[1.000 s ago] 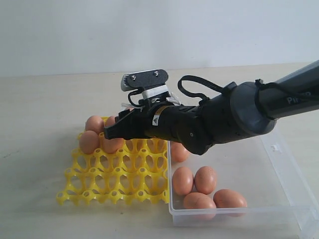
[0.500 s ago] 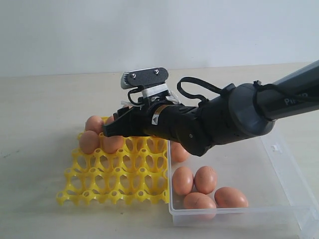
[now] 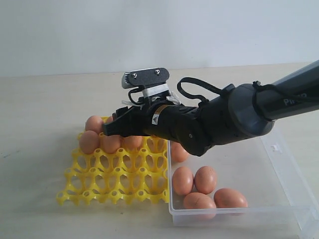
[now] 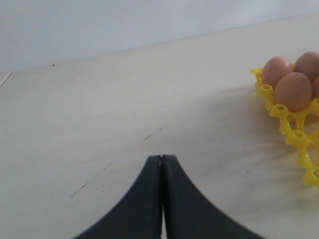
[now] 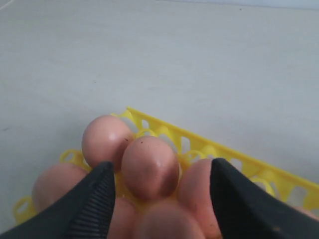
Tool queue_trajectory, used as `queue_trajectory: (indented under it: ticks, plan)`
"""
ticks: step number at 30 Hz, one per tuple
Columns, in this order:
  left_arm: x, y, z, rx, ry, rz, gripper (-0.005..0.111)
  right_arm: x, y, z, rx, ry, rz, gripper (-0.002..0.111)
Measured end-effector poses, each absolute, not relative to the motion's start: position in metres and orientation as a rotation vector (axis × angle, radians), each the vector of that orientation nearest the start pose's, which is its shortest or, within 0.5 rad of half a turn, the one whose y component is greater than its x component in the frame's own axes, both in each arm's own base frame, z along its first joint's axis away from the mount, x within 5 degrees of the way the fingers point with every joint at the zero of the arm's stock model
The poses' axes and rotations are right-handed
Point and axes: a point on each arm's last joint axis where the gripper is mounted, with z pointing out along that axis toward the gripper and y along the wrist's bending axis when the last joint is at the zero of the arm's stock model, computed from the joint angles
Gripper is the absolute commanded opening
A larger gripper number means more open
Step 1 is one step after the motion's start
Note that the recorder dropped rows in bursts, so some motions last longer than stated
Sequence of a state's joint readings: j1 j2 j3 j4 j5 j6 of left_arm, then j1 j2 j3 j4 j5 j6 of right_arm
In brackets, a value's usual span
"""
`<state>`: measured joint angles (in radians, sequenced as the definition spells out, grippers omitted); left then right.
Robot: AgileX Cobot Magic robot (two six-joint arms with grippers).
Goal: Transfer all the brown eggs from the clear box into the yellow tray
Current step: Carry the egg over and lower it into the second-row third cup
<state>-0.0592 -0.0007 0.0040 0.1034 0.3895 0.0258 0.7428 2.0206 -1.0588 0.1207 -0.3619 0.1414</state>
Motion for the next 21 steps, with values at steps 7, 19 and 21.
queue_trajectory:
  ticks: [7,19,21]
  plan:
    - [0.052,0.0,0.177,0.142,1.87,0.08,0.0,0.308,0.277,0.137,-0.484,2.08,0.557,0.057]
    - [0.052,0.0,0.177,0.142,1.87,0.08,0.0,0.294,0.268,0.17,-0.671,2.152,0.463,0.0]
    - [0.052,0.0,0.177,0.142,1.87,0.08,0.0,0.285,0.261,0.188,-0.797,2.173,0.409,0.0]
